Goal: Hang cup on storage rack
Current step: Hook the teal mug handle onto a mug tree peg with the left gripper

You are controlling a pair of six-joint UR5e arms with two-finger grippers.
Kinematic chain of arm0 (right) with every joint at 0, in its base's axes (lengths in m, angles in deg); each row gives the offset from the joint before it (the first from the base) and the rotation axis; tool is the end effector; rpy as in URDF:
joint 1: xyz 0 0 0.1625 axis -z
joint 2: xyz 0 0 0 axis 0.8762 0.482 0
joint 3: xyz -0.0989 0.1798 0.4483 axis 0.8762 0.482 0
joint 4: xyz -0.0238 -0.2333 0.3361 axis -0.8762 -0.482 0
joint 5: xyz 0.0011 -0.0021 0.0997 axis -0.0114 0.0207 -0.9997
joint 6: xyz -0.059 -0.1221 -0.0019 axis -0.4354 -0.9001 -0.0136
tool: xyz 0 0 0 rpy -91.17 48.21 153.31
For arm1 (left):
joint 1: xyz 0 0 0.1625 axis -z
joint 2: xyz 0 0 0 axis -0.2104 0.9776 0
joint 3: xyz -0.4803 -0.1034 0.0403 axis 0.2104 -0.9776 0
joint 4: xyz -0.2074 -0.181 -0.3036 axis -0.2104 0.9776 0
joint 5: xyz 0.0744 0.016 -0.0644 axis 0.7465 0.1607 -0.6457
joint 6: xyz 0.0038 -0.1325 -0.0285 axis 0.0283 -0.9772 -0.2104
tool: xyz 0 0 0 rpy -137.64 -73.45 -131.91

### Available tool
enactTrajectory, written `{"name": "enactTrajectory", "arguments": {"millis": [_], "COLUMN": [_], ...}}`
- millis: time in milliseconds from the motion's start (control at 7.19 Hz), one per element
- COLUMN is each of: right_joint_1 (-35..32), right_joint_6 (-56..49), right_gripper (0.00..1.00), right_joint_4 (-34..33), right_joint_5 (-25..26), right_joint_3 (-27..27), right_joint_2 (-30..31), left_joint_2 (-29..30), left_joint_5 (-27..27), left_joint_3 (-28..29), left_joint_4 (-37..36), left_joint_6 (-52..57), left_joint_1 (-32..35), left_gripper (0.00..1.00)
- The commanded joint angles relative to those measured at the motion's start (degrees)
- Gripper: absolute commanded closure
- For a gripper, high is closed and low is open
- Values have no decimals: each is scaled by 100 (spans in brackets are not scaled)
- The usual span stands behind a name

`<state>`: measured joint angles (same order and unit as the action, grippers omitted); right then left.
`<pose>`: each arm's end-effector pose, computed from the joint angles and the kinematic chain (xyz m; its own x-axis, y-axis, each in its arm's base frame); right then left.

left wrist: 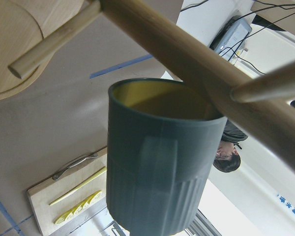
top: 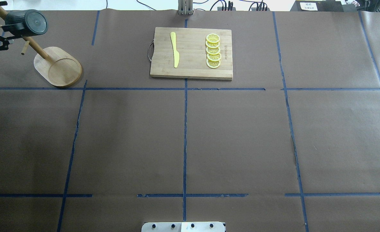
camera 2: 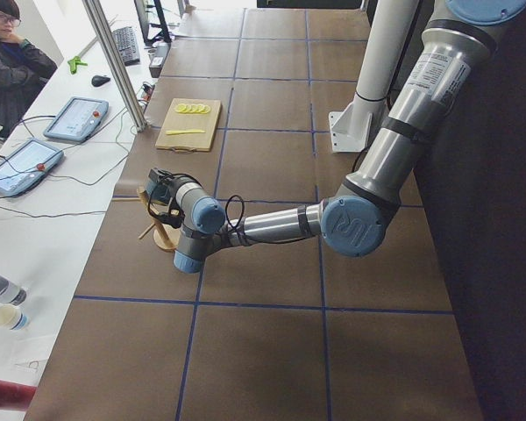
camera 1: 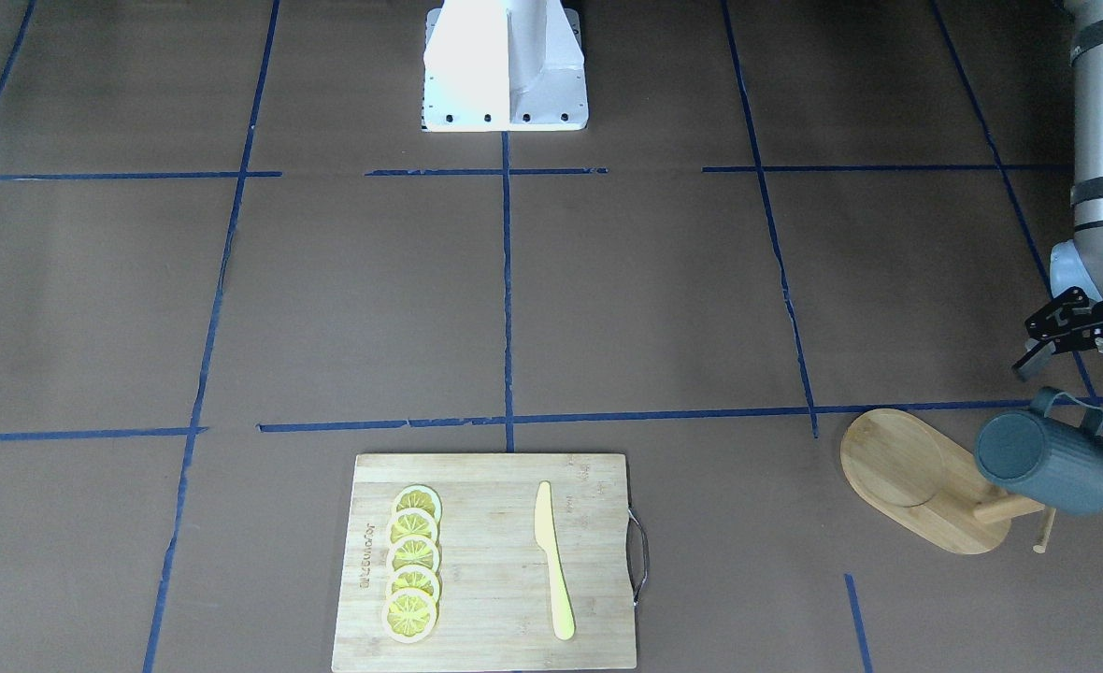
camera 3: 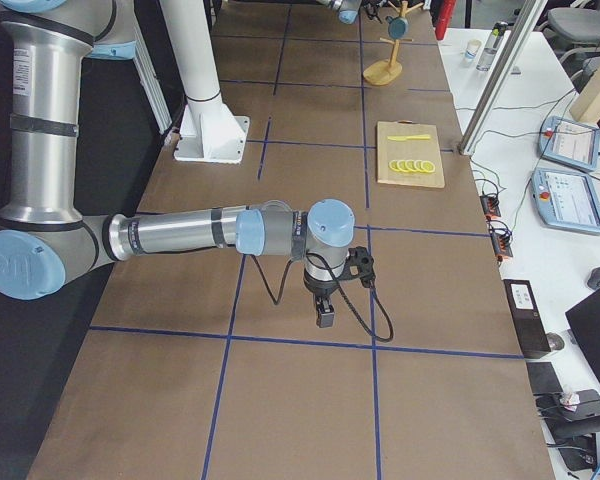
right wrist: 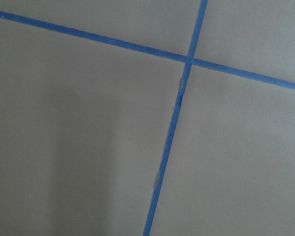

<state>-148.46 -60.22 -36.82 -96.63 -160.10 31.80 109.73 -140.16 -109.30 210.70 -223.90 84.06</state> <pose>0.0225 -0.4230 0.6953 0.7198 -0.2250 0.6567 0.1869 0.9739 0.1288 0.1485 -0.6390 0.5636 -0.6315 -0.7005 -0.3326 -0.0098 0.4361 -0.8999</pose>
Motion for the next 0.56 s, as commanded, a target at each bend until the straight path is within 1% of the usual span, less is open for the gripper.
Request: {"name": "enactTrajectory", "arguments": {"millis": [0,139,278,417], "right_joint_1": [0,0,0,0], "right_joint_6": [9,9,9,9], "right_gripper": [0,0,0,0], "right_joint_4": [-3,-3,-3,-3], "right_joint_5": [0,0,-9,-9], "right_joint_3": [0,0,0,0], "right_joint_2": [0,0,0,0], "left_joint_2": [-295,-393,-429,-421], "left_joint_5": [-29,-38,-456,-1321], "left_joint_3": [-757,-1145,-1392,-1447], "left_joint_4": [-24,-42,-77,-468], "left_joint_6": [38,64,639,1785], "left_joint_1": [7,7,25,147], "left_gripper": [0,0,0,0]}}
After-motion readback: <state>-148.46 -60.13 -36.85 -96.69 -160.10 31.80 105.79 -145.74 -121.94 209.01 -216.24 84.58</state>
